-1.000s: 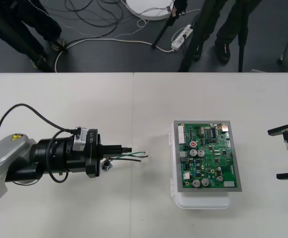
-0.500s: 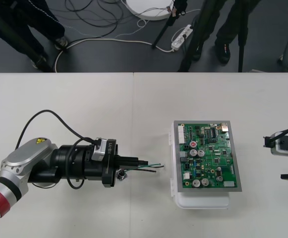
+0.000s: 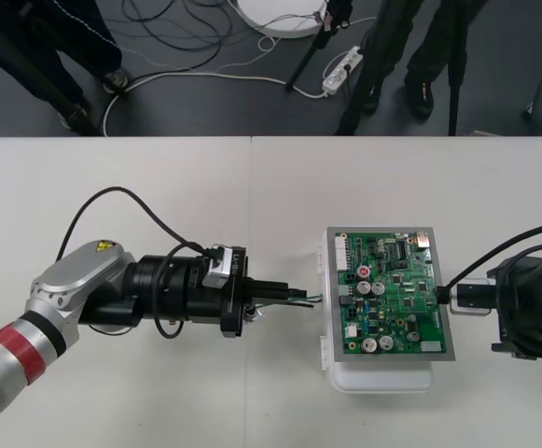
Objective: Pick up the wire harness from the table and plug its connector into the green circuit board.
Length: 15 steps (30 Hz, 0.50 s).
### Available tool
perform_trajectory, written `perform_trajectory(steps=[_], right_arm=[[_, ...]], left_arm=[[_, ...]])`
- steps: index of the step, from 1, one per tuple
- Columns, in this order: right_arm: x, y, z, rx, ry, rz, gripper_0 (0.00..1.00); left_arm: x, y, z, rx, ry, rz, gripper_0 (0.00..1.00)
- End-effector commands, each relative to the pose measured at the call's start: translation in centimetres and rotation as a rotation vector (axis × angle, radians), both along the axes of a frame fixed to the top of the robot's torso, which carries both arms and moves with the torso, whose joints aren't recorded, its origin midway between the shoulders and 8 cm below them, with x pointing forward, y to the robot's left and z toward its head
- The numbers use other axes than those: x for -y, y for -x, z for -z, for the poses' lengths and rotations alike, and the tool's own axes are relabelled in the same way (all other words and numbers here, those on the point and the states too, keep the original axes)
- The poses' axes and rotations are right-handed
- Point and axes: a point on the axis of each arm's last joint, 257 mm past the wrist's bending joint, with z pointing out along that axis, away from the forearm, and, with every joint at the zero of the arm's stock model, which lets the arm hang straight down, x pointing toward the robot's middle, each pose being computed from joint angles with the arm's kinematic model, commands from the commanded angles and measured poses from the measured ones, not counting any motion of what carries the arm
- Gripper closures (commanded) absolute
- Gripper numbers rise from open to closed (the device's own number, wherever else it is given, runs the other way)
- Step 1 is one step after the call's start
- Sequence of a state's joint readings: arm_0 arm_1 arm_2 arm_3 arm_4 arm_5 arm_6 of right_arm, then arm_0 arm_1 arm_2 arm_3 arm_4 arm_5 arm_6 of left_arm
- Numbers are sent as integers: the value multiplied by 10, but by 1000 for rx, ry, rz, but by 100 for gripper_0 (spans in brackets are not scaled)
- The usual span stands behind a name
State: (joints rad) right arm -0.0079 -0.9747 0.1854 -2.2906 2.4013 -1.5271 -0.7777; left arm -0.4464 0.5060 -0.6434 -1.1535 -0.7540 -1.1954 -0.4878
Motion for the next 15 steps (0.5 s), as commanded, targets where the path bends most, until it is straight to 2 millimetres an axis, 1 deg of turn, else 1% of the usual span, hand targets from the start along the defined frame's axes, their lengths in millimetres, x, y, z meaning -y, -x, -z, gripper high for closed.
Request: perform_trajectory(steps=[1, 4, 10, 15], right_arm=[[-21, -11, 5, 13, -16, -26, 0], [-27, -19, 6, 34, -7, -58, 0], [-37, -28, 6, 77, -8, -105, 0], [-36, -35, 3, 84, -5, -111, 0]], left_arm=[[33, -14, -12, 110, 4, -21, 100], [37, -15, -12, 112, -1, -18, 100], [42, -13, -10, 115, -8, -12, 100], [46, -10, -11, 114, -7, 0, 100]])
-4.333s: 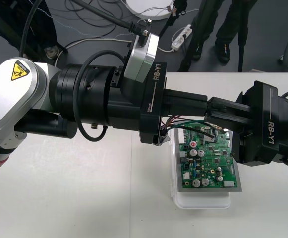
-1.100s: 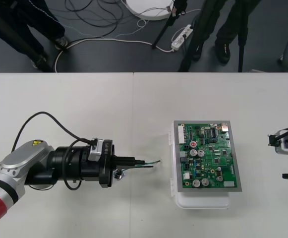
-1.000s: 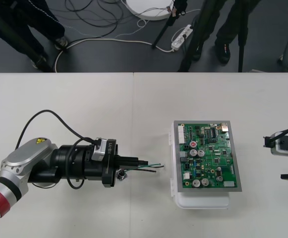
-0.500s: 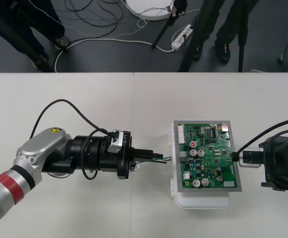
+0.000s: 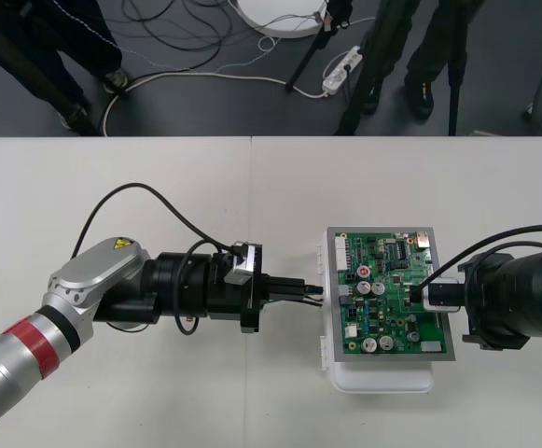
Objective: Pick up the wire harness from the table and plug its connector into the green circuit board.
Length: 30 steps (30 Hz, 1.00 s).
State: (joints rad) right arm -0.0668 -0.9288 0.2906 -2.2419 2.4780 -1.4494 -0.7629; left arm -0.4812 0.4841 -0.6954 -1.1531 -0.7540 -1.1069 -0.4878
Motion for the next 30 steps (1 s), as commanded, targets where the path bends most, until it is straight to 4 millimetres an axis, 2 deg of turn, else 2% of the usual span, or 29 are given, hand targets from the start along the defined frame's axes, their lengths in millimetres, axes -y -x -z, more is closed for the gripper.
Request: perform_trajectory(steps=[1, 7, 19, 30], right_arm=[[-8, -15, -10, 35, 11, -53, 0], [-14, -22, -10, 36, 6, -67, 0], [-43, -27, -6, 39, -16, -119, 0], [-48, -23, -3, 21, -18, -141, 0]], left_arm=[[25, -1, -15, 105, 21, 25, 100], [30, 5, -13, 99, 22, 38, 100], [41, 12, -15, 95, 37, 56, 100], [45, 15, -13, 93, 34, 58, 100]])
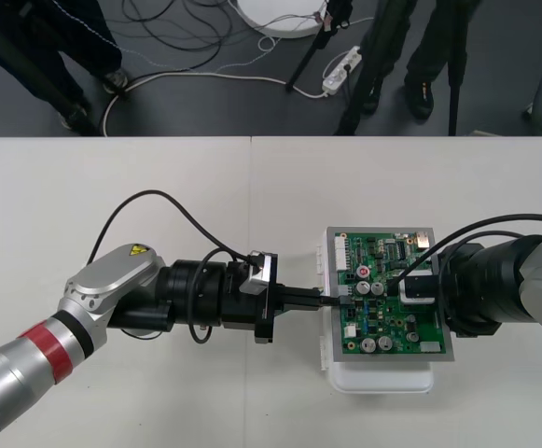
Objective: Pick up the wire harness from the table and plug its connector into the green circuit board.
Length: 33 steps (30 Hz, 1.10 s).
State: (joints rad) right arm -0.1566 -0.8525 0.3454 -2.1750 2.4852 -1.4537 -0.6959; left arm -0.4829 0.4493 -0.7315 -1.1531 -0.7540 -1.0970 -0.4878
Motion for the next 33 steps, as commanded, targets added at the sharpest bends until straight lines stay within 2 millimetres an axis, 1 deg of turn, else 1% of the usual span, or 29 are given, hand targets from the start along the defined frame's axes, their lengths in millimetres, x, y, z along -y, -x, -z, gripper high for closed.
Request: perform_trajectory(steps=[1, 6, 11, 21, 33], right_arm=[[-17, -4, -6, 18, -2, -63, 0], [-14, -4, -6, 14, 7, -53, 0], [-15, -2, -5, 6, -3, -45, 0], [-25, -1, -5, -2, -40, -28, 0], [-33, 1, -5, -8, -68, -16, 0]], left_arm=[[25, -1, -16, 111, 23, 21, 100], [25, -2, -16, 112, 23, 16, 100], [26, -4, -15, 111, 21, 10, 100], [26, -3, -14, 111, 19, 11, 100], [26, -8, -14, 121, 14, -7, 100]])
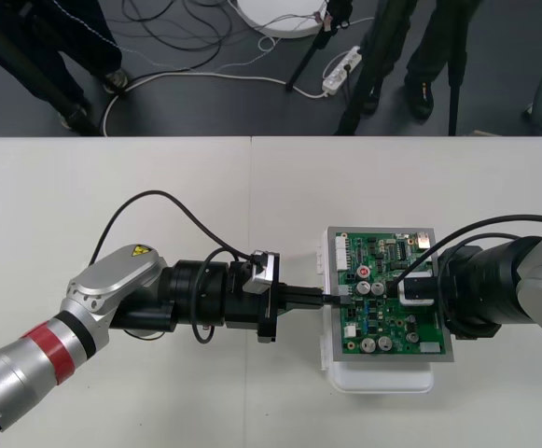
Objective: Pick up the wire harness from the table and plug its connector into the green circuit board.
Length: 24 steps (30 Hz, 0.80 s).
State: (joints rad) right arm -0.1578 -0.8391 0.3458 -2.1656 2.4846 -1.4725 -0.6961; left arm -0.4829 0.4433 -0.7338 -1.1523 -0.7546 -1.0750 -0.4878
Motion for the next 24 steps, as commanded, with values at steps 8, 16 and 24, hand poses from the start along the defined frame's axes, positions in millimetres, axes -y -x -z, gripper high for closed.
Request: perform_trajectory(steps=[8, 16, 24], right_arm=[[-34, -3, -9, 15, -72, -24, 0], [-35, -2, -9, 14, -73, -26, 0], [-33, -3, -10, 15, -72, -24, 0]], left_arm=[[23, -4, -14, 121, 15, 10, 100], [23, -3, -12, 133, 7, 12, 100], [26, -2, -12, 136, 9, 16, 100]])
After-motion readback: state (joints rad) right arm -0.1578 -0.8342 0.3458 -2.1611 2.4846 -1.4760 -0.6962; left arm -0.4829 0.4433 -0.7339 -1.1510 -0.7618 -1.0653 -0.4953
